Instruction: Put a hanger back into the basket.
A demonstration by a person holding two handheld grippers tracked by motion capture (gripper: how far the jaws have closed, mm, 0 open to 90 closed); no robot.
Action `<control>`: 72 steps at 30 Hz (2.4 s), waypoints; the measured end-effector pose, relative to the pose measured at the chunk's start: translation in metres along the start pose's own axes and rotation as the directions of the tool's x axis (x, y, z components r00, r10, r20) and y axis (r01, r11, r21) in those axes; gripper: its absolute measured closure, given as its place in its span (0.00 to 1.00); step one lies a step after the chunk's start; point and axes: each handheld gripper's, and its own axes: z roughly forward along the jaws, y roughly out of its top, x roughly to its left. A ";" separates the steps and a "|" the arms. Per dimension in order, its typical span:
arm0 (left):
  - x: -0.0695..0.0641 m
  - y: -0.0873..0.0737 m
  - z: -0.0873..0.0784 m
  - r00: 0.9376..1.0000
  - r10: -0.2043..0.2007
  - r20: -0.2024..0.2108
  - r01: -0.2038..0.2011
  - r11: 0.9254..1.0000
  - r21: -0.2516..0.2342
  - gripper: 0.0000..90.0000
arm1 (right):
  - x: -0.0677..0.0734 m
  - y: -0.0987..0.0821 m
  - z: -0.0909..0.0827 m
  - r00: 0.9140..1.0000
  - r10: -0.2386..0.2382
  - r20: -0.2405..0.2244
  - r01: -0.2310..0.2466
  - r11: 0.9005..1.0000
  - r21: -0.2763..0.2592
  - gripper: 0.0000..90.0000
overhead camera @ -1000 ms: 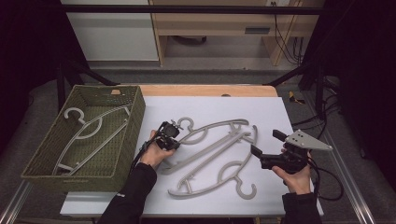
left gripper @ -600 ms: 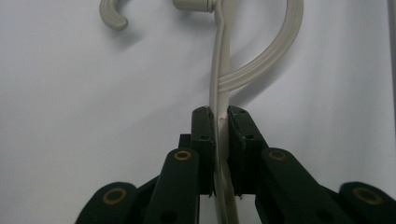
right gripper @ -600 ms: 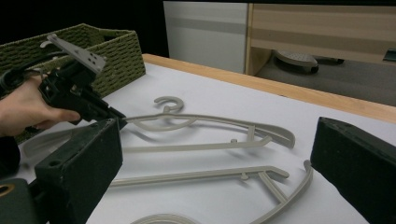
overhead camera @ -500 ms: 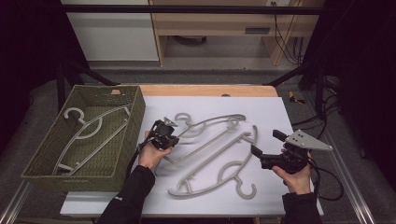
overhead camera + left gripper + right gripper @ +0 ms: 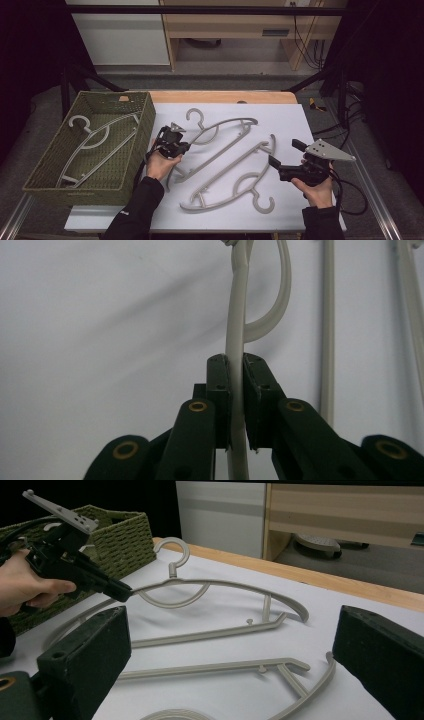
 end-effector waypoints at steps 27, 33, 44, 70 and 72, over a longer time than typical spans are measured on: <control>-0.003 -0.017 0.023 0.998 0.044 -0.052 -0.035 0.986 0.164 0.82 | 0.001 0.001 -0.001 1.000 0.000 0.000 0.000 1.000 0.000 0.03; -0.002 -0.016 0.022 0.998 -0.018 -0.056 0.027 0.985 0.171 0.91 | 0.002 0.001 -0.001 1.000 -0.004 -0.001 0.004 1.000 -0.005 0.03; 0.000 -0.017 0.009 0.998 -0.060 -0.015 0.061 0.996 0.062 0.92 | 0.001 0.001 -0.001 1.000 0.001 -0.001 -0.001 1.000 -0.002 0.03; -0.018 0.004 -0.061 1.000 -0.004 0.013 0.007 0.976 -0.219 0.93 | 0.001 0.001 -0.002 1.000 -0.005 -0.002 0.005 1.000 -0.005 0.03; -0.019 0.007 -0.068 1.000 -0.016 0.026 0.022 0.965 -0.262 0.93 | 0.001 0.001 -0.001 1.000 -0.004 0.000 0.004 1.000 -0.004 0.03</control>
